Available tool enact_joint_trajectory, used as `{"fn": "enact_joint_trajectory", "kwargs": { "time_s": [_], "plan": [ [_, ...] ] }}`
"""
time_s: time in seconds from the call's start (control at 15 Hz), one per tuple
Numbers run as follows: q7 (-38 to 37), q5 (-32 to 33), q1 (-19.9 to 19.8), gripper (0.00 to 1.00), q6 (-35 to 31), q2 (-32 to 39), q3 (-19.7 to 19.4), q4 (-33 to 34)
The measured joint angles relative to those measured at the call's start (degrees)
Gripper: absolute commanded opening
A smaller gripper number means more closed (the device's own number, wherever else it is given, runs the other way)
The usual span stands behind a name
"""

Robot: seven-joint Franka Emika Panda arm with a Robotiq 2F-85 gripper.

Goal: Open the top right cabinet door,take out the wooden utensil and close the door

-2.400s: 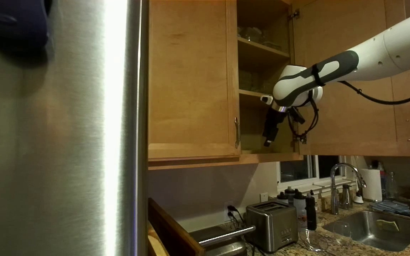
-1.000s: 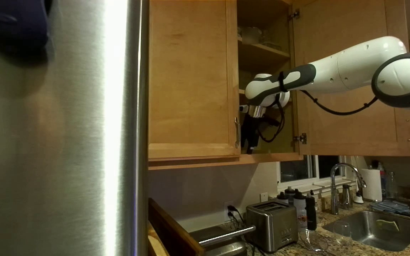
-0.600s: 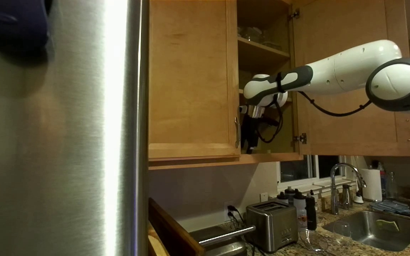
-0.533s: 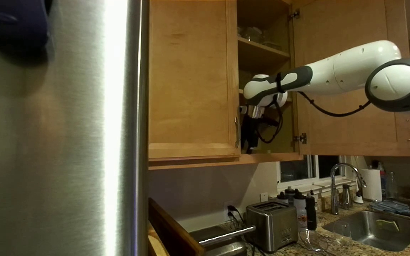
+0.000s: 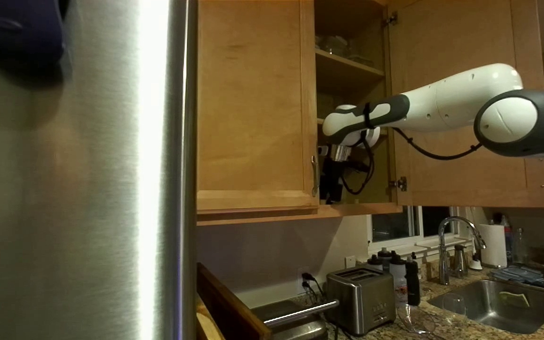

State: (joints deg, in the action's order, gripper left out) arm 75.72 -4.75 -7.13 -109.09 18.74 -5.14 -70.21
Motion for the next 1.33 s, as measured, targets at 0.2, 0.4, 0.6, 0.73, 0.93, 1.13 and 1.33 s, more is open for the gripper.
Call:
{"fn": "enact_joint_trajectory", "kwargs": {
  "time_s": [0.2, 0.4, 0.6, 0.73, 0.93, 1.13, 1.33],
  "plan": [
    [0.0, -0.5, -0.5, 0.12, 0.0, 0.8, 0.0, 1.4],
    [0.0, -0.6, -0.7, 0.09, 0.0, 1.2, 0.0, 2.2],
    [0.0, -0.6, -0.8, 0.09, -0.1, 1.2, 0.0, 2.2],
    [0.1, -0.6, -0.8, 0.09, -0.4, 1.2, 0.0, 2.2],
    [1.1, -0.6, -1.1, 0.09, -2.3, 0.0, 0.0, 1.0],
    [1.9, -0.6, -1.5, 0.09, -5.5, -3.1, -0.2, -2.7],
    [2.0, -0.7, -2.1, 0.09, -8.6, -7.7, -0.5, -8.2]
  ]
}}
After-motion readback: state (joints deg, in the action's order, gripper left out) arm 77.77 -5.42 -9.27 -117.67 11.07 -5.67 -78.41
